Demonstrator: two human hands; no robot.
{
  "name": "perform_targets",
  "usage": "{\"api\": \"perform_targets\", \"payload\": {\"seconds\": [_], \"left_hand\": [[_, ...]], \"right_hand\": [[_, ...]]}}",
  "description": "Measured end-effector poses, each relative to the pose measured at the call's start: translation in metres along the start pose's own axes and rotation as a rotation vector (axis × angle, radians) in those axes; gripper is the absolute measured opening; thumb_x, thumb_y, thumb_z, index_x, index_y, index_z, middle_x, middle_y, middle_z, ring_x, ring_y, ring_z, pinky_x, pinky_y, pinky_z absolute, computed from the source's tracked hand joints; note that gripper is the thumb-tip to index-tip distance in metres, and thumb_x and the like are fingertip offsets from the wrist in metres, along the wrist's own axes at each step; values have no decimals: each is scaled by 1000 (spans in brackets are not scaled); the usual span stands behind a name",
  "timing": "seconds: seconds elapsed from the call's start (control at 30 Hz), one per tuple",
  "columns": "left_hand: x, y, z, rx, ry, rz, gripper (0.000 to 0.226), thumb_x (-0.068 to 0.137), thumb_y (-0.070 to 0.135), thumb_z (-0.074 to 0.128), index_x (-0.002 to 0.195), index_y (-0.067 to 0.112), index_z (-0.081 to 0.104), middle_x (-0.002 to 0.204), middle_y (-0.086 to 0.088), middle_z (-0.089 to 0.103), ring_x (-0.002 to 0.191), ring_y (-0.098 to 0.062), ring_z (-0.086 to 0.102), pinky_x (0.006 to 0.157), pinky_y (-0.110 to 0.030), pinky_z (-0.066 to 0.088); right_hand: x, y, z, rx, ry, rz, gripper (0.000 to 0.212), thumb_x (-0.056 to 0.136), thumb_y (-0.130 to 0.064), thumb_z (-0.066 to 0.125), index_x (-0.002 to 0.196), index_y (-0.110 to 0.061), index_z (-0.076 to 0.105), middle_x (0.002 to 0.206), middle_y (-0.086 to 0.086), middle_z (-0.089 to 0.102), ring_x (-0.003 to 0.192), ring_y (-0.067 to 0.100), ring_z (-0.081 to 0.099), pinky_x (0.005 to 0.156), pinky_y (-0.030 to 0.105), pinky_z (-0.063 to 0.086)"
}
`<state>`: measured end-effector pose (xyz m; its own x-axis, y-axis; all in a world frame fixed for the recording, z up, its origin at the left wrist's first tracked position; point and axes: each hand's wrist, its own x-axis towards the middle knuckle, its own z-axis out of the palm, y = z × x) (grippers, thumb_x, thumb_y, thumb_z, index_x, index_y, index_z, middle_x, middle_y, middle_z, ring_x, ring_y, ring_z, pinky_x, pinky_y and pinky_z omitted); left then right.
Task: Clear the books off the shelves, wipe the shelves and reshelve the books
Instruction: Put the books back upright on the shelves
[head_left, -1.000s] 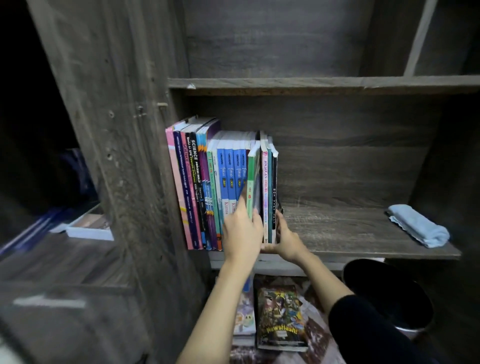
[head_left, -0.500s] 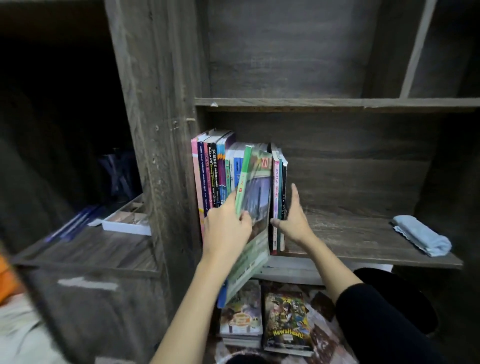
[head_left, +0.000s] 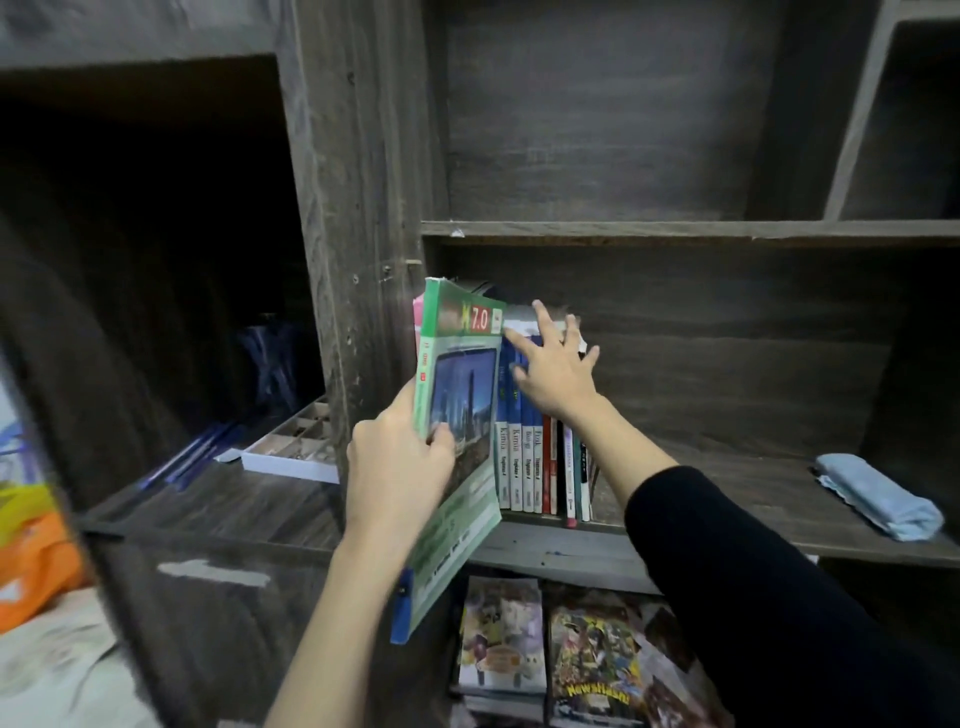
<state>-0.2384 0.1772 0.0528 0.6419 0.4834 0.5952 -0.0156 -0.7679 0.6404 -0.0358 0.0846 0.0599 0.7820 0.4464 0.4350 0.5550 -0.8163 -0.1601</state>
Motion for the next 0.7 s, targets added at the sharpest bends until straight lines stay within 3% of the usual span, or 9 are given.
{"api": "perform_targets", "payload": {"seconds": [0.17, 0.37, 0.57, 0.7], "left_hand": [[2, -4, 1, -16, 18, 5, 32, 84, 16, 59, 116, 19, 62, 81, -9, 68, 77, -33, 60, 71, -43, 52], [4, -7, 3, -2, 36, 27, 32, 85, 13, 59, 116, 19, 62, 81, -3, 68, 73, -25, 60, 70, -35, 51], [2, -3, 9, -2, 53, 8, 29, 85, 13, 58, 113, 19, 63, 73, -5, 66, 68, -31, 57, 69, -41, 50], [0, 7, 16, 22, 54, -10, 33, 87, 16, 56, 120, 19, 60, 80, -9, 67, 68, -28, 50, 66, -35, 43]], "right_hand": [[8, -3, 1, -71, -86, 23, 52, 100, -37, 39, 149, -38, 20, 161, 1, -7, 143, 43, -6, 108, 69, 10], [5, 7, 5, -41, 19, -3, 50, 100, -33, 41, 147, -36, 25, 156, 6, 19, 142, 41, 6, 108, 65, 24], [4, 17, 4, -24, 54, -20, 52, 98, -29, 43, 146, -42, 26, 152, 6, 26, 139, 39, 13, 105, 63, 30], [1, 22, 2, -5, 51, -19, 53, 98, -27, 44, 146, -42, 27, 153, 6, 26, 140, 39, 11, 106, 62, 29]]}}
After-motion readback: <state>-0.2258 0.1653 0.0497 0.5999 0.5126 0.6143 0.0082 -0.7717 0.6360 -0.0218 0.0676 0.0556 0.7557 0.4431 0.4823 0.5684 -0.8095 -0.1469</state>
